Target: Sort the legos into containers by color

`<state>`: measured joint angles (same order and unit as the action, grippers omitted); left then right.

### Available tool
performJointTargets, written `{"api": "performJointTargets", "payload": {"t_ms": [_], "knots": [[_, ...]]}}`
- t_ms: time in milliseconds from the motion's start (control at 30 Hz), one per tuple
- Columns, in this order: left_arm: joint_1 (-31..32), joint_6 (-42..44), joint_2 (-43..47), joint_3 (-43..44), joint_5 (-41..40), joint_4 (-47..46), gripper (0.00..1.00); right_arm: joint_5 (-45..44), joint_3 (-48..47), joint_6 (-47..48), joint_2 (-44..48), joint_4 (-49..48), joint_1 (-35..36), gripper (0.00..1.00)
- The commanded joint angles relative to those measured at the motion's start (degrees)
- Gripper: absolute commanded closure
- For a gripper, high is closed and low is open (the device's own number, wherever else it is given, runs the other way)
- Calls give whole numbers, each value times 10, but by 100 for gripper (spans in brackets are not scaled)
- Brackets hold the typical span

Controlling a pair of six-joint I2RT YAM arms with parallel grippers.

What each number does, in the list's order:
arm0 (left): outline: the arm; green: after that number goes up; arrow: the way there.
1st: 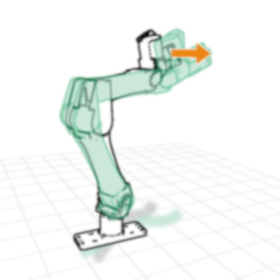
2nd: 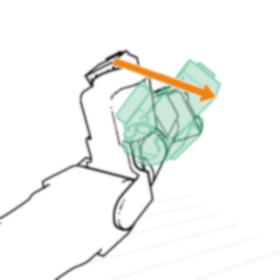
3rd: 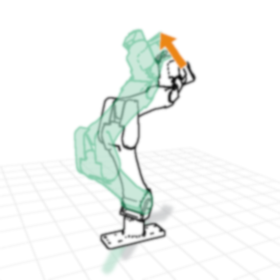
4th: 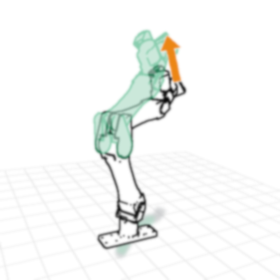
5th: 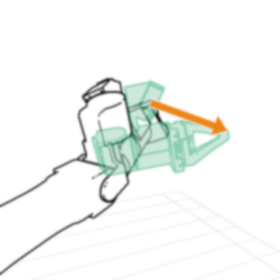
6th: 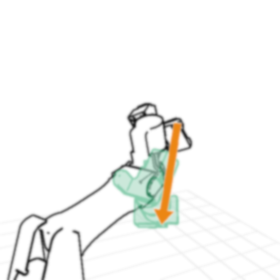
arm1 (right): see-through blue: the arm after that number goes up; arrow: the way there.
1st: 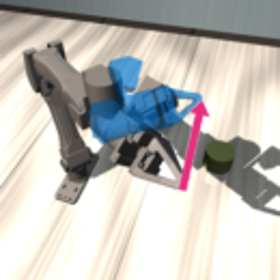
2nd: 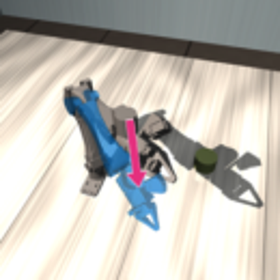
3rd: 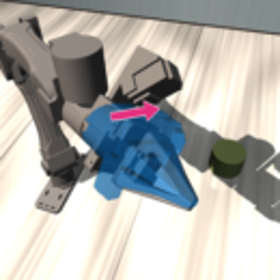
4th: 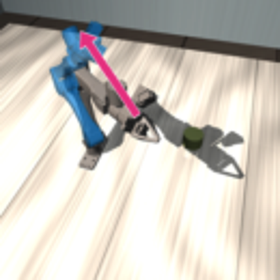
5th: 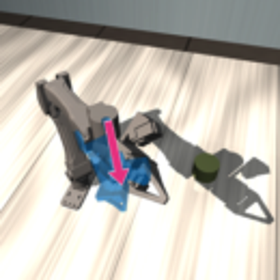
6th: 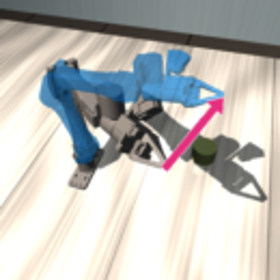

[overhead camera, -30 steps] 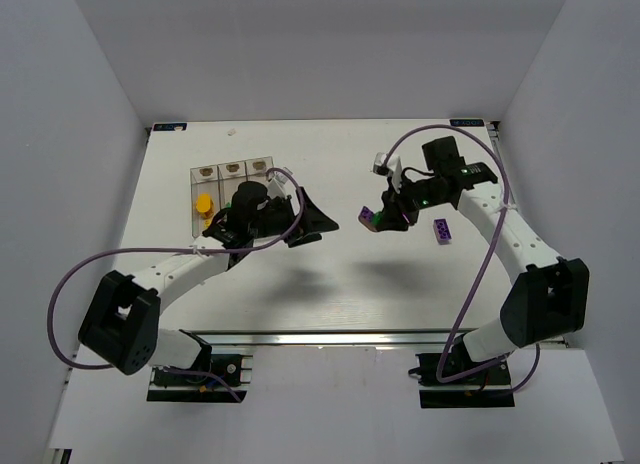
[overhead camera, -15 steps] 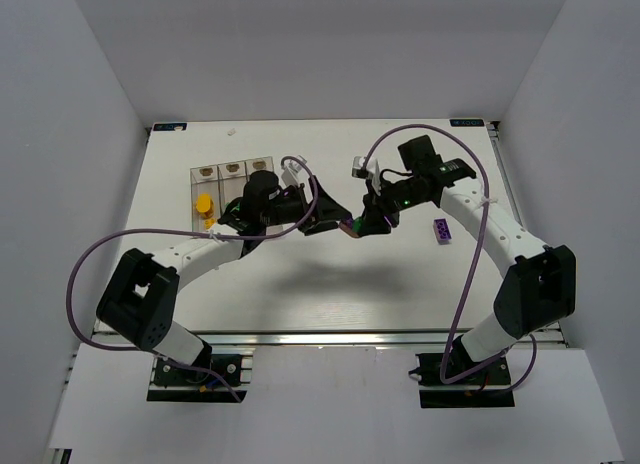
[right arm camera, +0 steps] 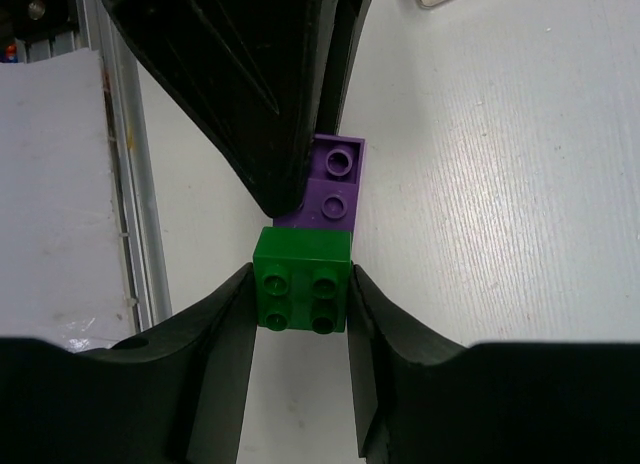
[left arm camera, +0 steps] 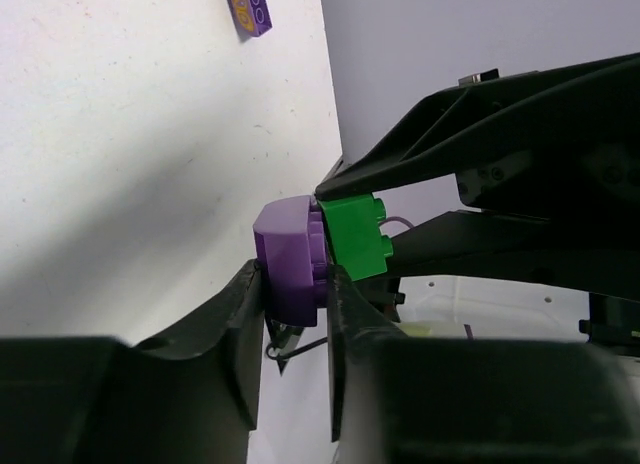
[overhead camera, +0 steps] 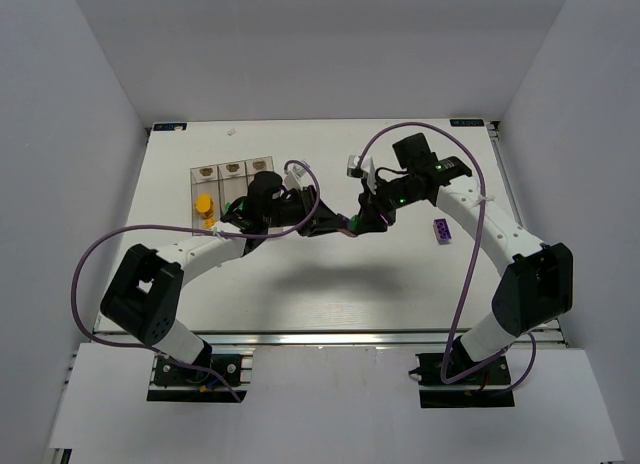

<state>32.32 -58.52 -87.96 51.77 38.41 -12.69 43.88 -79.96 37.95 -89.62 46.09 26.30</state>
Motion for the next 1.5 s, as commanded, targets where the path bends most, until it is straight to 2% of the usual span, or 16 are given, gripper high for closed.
{"api": "performJointTargets", "payload": {"t_ms": [0, 167, 267, 467, 633, 933, 1067, 1100, 1133, 1167, 1267, 1433, 1467], "knots": [[4, 6, 8, 11, -9, 2, 89, 22, -18, 5, 6, -13, 10, 100], [-18, 49, 55, 16, -79, 89, 99, -3, -10, -11, 6, -34, 6, 100], [-31, 104, 79, 53, -155, 227, 100, -31, -4, -19, 5, -47, 6, 100], [-81, 180, 97, 104, -337, 374, 100, -45, 2, -32, 1, -63, 9, 100], [-99, 237, 56, 146, -437, 411, 100, -47, 6, -37, -2, -64, 10, 100], [-104, 289, -73, 240, -545, 460, 100, -60, 8, -42, -3, -70, 20, 100], [-104, 292, -103, 268, -582, 484, 100, -62, -2, -44, -13, -73, 30, 99], [-104, 293, -105, 271, -582, 484, 98, -62, -4, -44, -16, -72, 30, 99], [-104, 294, -105, 277, -580, 484, 81, -62, -7, -45, -20, -75, 34, 98], [-104, 296, -104, 280, -577, 485, 69, -60, -11, -46, -28, -77, 39, 96], [-104, 297, -93, 297, -562, 492, 41, -56, -33, -53, -55, -84, 56, 92], [-104, 299, -52, 320, -565, 511, 27, -46, -118, -103, -144, -117, 80, 92], [-104, 299, -44, 322, -569, 515, 27, -46, -135, -114, -162, -118, 82, 92]]}}
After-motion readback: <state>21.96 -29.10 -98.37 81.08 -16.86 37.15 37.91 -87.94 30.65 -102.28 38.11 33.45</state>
